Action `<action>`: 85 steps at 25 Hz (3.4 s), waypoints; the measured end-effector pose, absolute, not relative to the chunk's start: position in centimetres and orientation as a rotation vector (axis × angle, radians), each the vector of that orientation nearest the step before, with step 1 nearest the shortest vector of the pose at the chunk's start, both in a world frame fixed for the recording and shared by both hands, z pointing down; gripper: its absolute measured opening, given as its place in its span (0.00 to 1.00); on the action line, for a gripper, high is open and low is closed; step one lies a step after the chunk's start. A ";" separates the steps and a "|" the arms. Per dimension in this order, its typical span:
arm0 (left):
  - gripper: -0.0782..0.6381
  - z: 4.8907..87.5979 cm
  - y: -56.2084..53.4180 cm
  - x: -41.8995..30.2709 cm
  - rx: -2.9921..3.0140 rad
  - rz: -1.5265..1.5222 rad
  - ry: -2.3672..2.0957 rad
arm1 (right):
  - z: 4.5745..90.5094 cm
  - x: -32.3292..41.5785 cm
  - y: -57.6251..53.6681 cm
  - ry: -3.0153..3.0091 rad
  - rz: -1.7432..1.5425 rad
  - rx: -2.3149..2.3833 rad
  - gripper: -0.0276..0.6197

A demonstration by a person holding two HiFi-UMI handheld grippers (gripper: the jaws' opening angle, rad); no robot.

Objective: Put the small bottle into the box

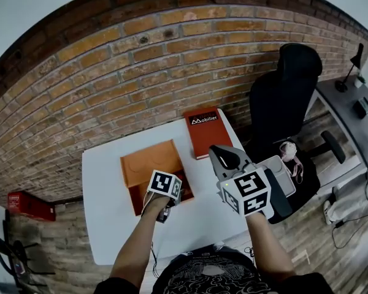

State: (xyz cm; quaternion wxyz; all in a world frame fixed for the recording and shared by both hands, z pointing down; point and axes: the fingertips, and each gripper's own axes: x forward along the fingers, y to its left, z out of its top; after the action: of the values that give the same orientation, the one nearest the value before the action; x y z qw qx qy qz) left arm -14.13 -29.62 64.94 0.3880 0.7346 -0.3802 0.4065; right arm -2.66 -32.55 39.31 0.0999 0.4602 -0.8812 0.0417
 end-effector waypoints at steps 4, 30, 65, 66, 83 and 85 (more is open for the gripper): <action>0.42 65.4 -29.6 -13.7 1.845 1.049 -0.951 | 39.5 -2.1 -32.5 -2.598 0.130 1.370 0.07; 0.44 65.0 -29.6 -13.9 1.795 0.970 -0.972 | 40.0 -1.9 -32.1 -2.608 0.140 1.350 0.07; 0.37 51.4 -30.2 -23.0 1.942 0.714 -1.462 | 39.6 -9.1 -31.8 -2.738 0.107 1.081 0.07; 0.36 50.5 -30.4 -23.2 1.960 0.698 -1.488 | 39.5 -9.1 -31.8 -2.738 0.104 1.078 0.07; 0.23 37.2 -30.1 -27.2 2.192 0.395 -1.945 | 36.7 -8.3 -32.6 -2.770 0.056 1.117 0.07; 0.22 36.5 -29.8 -27.6 2.191 0.379 -2.000 | 36.2 -8.3 -32.7 -2.777 0.046 1.126 0.07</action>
State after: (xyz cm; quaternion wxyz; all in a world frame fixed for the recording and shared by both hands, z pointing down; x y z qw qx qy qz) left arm -27.56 -29.79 36.51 0.0755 0.7306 -0.6668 0.1262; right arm -8.28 -32.66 36.25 0.0724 0.3746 -0.9242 0.0151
